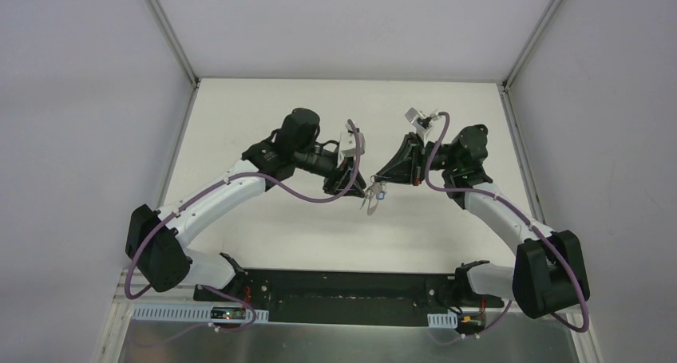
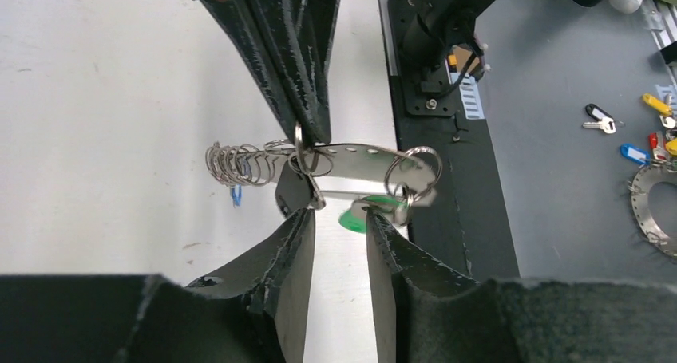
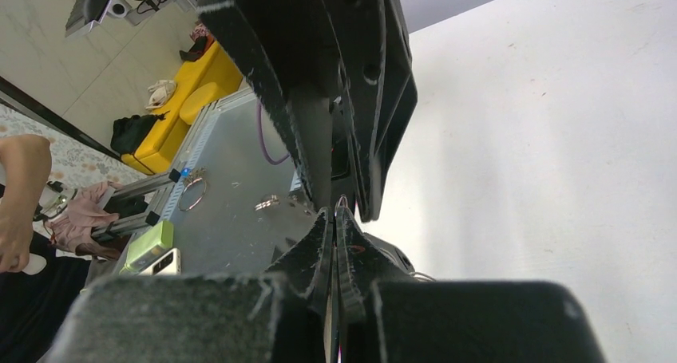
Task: Put the keys on the keyring
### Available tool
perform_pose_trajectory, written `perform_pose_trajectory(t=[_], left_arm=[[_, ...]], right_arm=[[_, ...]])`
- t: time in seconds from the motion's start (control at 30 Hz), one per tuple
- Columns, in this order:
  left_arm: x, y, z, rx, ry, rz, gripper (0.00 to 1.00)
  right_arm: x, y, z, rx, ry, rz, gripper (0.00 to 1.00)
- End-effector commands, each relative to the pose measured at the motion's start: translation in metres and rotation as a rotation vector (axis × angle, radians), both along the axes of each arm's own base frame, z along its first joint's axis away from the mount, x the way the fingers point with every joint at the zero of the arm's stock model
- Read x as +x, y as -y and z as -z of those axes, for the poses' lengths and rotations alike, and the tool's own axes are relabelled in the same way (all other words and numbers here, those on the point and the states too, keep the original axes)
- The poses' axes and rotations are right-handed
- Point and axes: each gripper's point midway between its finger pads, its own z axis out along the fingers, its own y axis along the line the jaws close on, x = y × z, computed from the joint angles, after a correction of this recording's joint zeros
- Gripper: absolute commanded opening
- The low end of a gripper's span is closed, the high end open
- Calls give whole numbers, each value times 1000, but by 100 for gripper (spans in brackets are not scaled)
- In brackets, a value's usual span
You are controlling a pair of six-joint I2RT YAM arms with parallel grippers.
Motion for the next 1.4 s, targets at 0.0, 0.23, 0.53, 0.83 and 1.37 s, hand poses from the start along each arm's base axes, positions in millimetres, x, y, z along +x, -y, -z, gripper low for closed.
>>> perform_pose_trajectory(t=[0.0,0.23,0.53,0.83,1.37], left_arm=[[-2,9,1,-10,12,1,33],[8,17,9,15,17,-43,40],[10,24,7,2,-5,-51,42],[9,32,9,-20,-52,-53,45],[7,22,21,27,-2,-44,19]], right_arm=[[-6,4,-14,20,90,-15,0],[-5,4,-14,19,87,-9,0],[-4,4,-14,20,88,-2,0],[-2,5,-12,17,82,7,0],[-2,6,-13,18,86,15,0]])
